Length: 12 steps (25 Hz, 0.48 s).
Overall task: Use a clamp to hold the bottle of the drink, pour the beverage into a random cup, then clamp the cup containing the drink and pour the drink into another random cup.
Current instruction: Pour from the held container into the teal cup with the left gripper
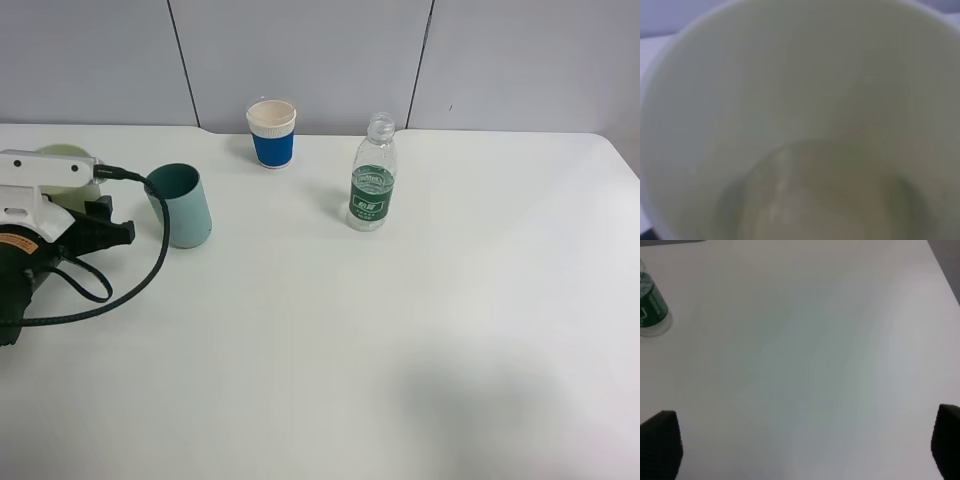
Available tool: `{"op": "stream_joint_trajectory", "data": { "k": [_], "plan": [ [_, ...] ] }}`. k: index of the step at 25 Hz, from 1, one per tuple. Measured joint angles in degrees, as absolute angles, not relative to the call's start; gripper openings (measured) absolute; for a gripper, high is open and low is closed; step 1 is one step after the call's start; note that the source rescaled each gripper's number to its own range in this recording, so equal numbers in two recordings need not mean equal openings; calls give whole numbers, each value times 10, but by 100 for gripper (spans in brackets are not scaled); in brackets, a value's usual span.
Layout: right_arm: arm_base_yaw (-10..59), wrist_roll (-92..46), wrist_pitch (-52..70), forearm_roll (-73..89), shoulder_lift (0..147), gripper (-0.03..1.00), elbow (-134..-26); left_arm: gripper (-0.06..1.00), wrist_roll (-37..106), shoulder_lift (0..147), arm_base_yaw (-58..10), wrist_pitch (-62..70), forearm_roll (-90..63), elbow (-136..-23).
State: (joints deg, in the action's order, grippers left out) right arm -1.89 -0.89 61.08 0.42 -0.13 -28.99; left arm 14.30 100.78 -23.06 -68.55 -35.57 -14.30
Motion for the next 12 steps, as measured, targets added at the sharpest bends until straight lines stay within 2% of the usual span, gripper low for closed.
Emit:
{"op": "stream_joint_trajectory", "data": {
  "k": [12],
  "plan": [
    [-19, -9, 611, 4, -1, 100, -290, 5, 287, 1007, -231, -686, -401, -210]
  ]
}}
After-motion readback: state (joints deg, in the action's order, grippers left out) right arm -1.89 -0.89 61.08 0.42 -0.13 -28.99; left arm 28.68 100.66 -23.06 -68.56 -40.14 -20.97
